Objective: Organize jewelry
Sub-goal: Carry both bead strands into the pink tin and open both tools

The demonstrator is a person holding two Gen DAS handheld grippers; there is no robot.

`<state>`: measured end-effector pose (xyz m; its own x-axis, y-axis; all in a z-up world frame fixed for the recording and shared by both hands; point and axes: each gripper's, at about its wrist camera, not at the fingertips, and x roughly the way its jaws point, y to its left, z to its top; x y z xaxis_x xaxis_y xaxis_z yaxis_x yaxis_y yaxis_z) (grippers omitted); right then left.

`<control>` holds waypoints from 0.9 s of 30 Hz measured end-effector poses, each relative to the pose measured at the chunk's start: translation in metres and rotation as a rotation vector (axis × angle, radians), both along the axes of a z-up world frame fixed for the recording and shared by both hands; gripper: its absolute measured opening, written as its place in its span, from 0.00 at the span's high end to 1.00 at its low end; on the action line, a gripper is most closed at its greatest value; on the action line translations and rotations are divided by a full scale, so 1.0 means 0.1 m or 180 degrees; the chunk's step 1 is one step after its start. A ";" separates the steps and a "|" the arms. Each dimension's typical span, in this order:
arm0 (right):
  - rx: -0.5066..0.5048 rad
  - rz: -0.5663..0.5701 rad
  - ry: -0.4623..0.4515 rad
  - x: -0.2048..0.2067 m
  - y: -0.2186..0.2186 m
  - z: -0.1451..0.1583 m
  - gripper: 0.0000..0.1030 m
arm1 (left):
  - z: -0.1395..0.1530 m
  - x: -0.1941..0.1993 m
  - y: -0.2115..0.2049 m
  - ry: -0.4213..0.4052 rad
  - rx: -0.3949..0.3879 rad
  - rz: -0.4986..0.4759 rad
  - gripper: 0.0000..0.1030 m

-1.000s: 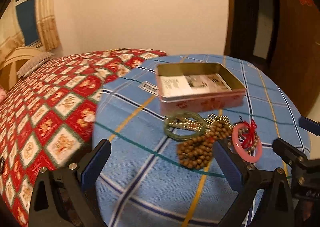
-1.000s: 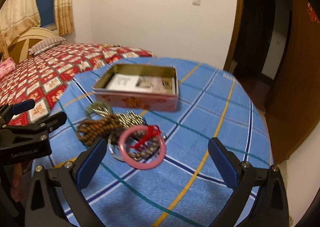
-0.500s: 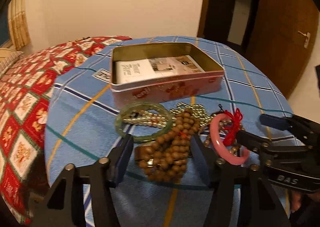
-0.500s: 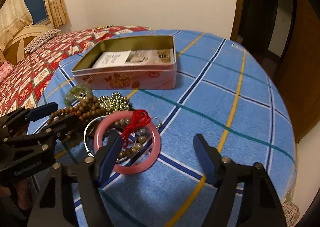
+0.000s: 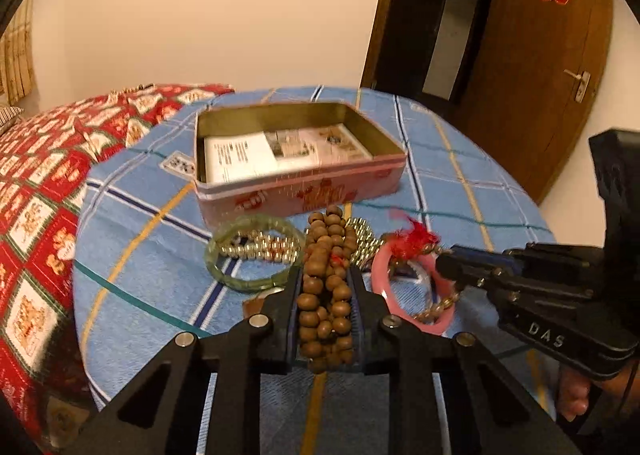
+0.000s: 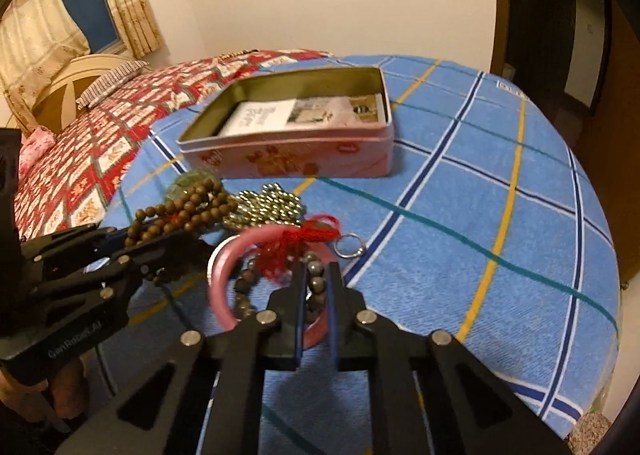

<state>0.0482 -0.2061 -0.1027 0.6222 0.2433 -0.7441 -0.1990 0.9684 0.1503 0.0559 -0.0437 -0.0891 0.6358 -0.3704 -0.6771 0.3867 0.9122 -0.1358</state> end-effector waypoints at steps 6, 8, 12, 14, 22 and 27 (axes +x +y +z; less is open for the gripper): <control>0.0023 0.0053 -0.0123 -0.04 0.05 0.12 0.89 | 0.22 -0.09 0.04 -0.0193 -0.0009 0.0025 0.79; 0.0039 0.0063 -0.0167 -0.06 0.06 0.17 0.89 | 0.26 -0.10 0.06 -0.0233 -0.0005 0.0041 0.79; 0.0067 0.0077 -0.0268 -0.10 0.07 0.28 0.89 | 0.34 -0.10 0.09 -0.0291 -0.0009 0.0065 0.79; 0.0075 0.0084 -0.0301 -0.10 0.07 0.32 0.89 | 0.35 -0.09 0.10 -0.0308 -0.0006 0.0069 0.79; 0.0077 0.0137 -0.0412 -0.04 0.12 0.45 0.89 | 0.40 0.00 0.16 -0.0332 -0.0048 0.0115 0.79; 0.0088 0.0145 -0.0484 0.04 0.12 0.52 0.89 | 0.44 0.11 0.17 -0.0365 -0.0056 0.0116 0.79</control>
